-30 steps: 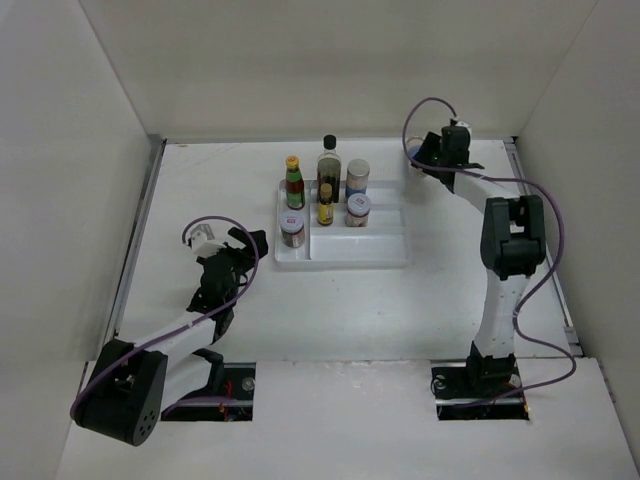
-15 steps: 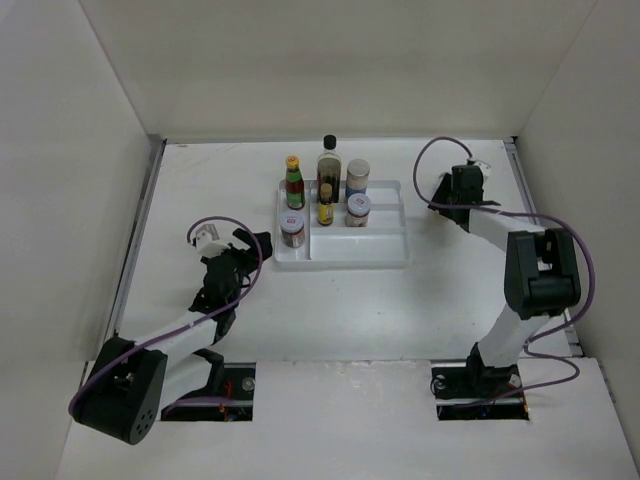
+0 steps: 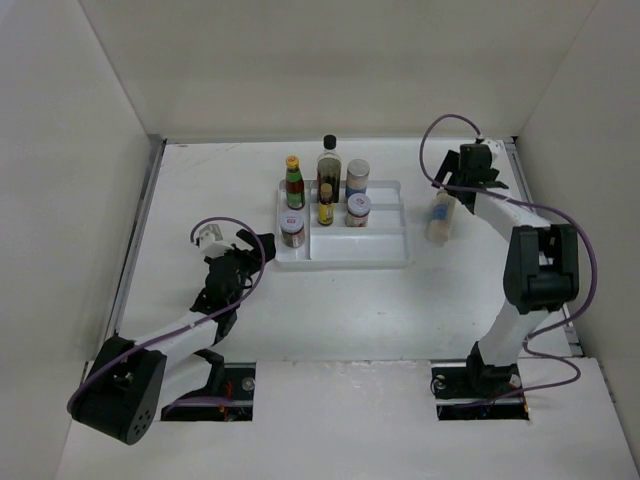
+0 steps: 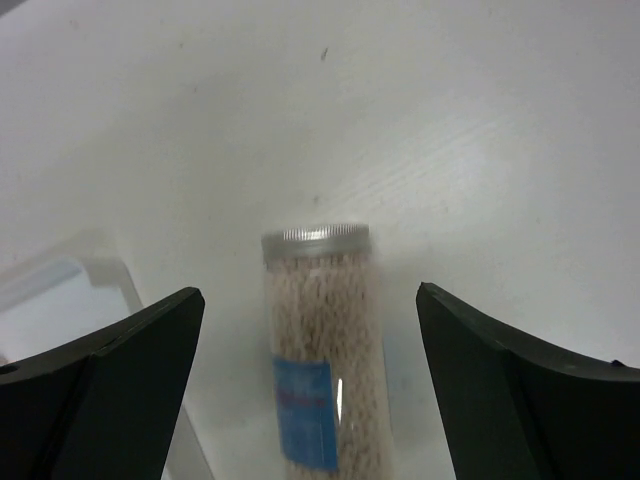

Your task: Organize the condiment bottles

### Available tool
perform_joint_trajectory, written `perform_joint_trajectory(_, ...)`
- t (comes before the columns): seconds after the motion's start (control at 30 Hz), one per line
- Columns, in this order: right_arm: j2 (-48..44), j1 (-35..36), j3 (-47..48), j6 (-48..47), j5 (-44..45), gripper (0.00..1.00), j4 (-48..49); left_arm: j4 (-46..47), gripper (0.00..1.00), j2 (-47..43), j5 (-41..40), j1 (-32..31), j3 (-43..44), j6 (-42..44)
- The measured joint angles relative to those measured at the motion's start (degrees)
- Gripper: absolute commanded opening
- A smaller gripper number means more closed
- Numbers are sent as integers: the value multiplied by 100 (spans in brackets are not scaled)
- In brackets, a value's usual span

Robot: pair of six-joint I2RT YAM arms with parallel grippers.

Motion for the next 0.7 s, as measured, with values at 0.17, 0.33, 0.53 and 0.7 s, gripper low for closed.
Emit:
perform_joint_trajectory(0.17,866,-186,754,-179,-90,89,-144,17,100,22,0,2,0,0)
perform_joint_trajectory(0.33,1244,-186,1045,-339,-299,87,-579,28,100,142,2,2,0,0)
perform_joint_trajectory(0.53,1405,-186,1460,-481,-437,77,-1115,28,100,188,4,4,0,-2)
perform_joint_trajectory(0.7,1937,-186,2214,-610,-459,76,-1513,33,100,179,20,72,2,0)
